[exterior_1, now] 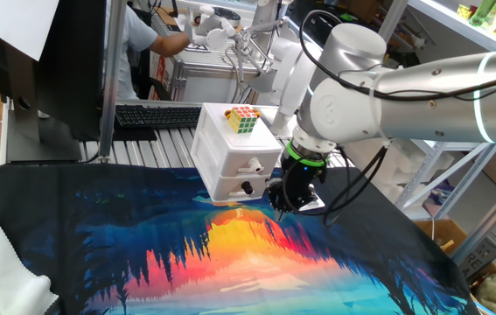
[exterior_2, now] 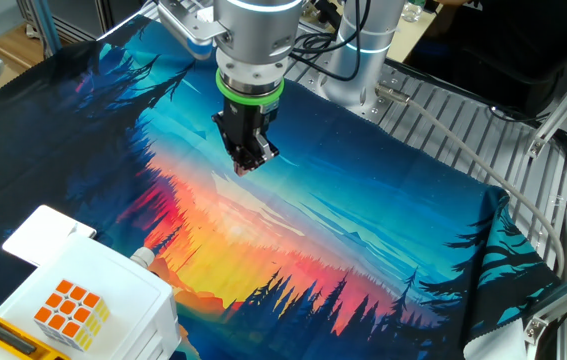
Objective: Grasp the handle and open the drawer
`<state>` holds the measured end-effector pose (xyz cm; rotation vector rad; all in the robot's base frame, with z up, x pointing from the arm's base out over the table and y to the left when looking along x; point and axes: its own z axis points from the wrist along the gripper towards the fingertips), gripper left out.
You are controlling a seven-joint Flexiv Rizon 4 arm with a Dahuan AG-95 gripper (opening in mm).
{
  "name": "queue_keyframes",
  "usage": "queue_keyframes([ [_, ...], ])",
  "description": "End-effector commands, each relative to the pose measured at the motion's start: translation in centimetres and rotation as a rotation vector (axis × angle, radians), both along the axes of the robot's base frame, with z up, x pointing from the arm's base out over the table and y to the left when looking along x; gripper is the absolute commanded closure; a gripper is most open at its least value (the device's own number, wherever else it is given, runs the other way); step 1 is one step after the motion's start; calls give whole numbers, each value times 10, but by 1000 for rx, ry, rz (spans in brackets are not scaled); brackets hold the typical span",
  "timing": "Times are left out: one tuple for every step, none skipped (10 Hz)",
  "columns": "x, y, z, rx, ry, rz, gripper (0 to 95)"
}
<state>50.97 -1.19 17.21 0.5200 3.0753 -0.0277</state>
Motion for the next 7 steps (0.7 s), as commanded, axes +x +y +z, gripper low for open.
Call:
queue_keyframes([
  [23, -36, 10, 43, 67, -81, 950],
  [16, -36, 10, 49, 66, -80, 950],
  [10, -35, 9, 52, 64, -77, 950],
  [6, -34, 7, 53, 58, -74, 950],
  [6, -34, 7, 52, 52, -68, 950],
  [6, -34, 8, 51, 40, -57, 950],
  [6, -34, 8, 44, 31, -51, 950],
])
